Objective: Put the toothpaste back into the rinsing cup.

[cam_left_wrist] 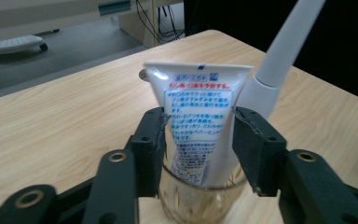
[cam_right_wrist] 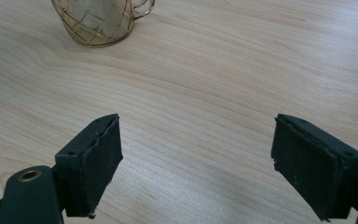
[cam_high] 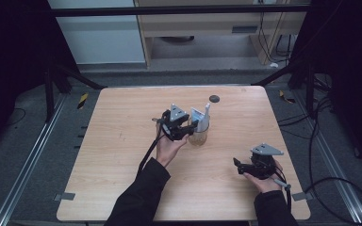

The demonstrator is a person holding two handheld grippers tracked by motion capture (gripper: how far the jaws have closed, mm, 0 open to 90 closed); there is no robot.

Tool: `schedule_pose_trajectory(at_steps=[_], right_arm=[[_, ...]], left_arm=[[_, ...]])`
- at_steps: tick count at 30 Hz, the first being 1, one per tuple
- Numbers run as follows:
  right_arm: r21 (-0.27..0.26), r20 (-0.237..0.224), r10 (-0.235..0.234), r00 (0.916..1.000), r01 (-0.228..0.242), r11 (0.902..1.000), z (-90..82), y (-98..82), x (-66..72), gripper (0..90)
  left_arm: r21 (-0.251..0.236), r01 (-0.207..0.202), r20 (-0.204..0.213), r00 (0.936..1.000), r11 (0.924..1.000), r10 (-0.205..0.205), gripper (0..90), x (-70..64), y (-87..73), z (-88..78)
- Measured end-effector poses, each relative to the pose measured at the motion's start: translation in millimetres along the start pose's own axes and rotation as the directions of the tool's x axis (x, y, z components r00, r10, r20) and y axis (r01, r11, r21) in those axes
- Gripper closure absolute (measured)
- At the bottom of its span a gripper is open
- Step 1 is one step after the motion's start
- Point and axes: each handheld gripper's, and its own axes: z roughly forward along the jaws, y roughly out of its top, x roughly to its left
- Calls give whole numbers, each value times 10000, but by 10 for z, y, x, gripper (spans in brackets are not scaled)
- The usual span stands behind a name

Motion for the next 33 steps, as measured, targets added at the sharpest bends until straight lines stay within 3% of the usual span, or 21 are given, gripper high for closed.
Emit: schedule_pose_trajectory(at_steps=[10, 20, 28, 33], right_arm=[[-39, 29, 14, 10000, -13, 10000, -22, -13, 3, 161], [44, 123, 294, 9995, -295, 9996, -52, -48, -28, 150], [99, 164, 429, 9989, -430, 9990, -64, -59, -48, 142], [187, 182, 379, 9991, -382, 9991, -53, -69, -46, 138]], left_arm=[[366, -8, -276, 9996, 9993, 18, 466, 169, -246, -551], [968, 464, -711, 9967, 9942, -396, 430, 443, -787, -982], [1635, 780, -1137, 9917, 9835, -597, 384, 635, -1217, -1232], [1903, 1161, -1542, 9842, 9748, -872, 348, 759, -1436, -1370]])
